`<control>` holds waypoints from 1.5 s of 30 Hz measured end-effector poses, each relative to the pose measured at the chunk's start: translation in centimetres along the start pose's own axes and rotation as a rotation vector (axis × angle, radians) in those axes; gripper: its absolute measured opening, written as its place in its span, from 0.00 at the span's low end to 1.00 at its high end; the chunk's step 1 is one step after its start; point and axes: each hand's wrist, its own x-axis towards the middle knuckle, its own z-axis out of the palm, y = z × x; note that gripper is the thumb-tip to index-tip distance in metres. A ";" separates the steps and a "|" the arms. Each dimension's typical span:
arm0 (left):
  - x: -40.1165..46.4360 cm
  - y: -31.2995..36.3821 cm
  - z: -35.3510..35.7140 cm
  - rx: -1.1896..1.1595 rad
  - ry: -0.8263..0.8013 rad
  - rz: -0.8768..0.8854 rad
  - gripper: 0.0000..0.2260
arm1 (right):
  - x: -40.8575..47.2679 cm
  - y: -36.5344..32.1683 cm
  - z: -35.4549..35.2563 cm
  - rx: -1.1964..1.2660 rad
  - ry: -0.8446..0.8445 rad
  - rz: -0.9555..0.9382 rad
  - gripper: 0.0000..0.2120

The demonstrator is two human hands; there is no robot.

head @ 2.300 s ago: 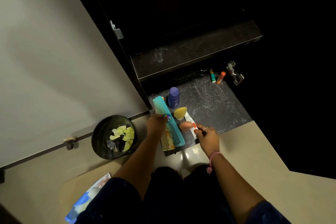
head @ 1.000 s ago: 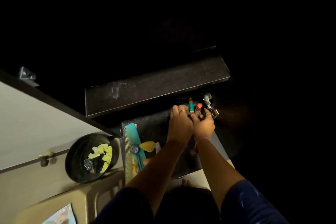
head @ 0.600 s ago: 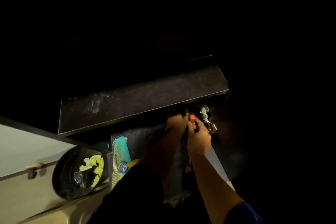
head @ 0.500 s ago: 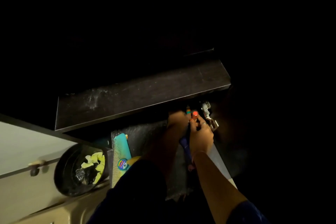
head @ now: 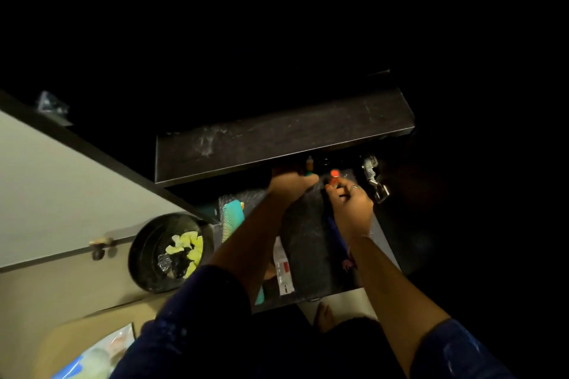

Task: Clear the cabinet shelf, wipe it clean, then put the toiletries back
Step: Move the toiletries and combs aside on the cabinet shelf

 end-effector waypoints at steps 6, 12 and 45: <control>-3.0 -6.2 -5.0 -0.109 0.229 -0.062 0.20 | -1.5 -3.3 2.7 -0.111 -0.239 -0.123 0.08; -2.6 -9.3 -6.5 0.185 0.183 -0.121 0.15 | -1.9 -7.1 7.4 -0.288 -0.360 -0.162 0.15; -5.9 -10.5 -4.4 -0.208 0.331 -0.230 0.13 | -5.7 1.5 -5.2 -0.808 -0.297 -0.095 0.26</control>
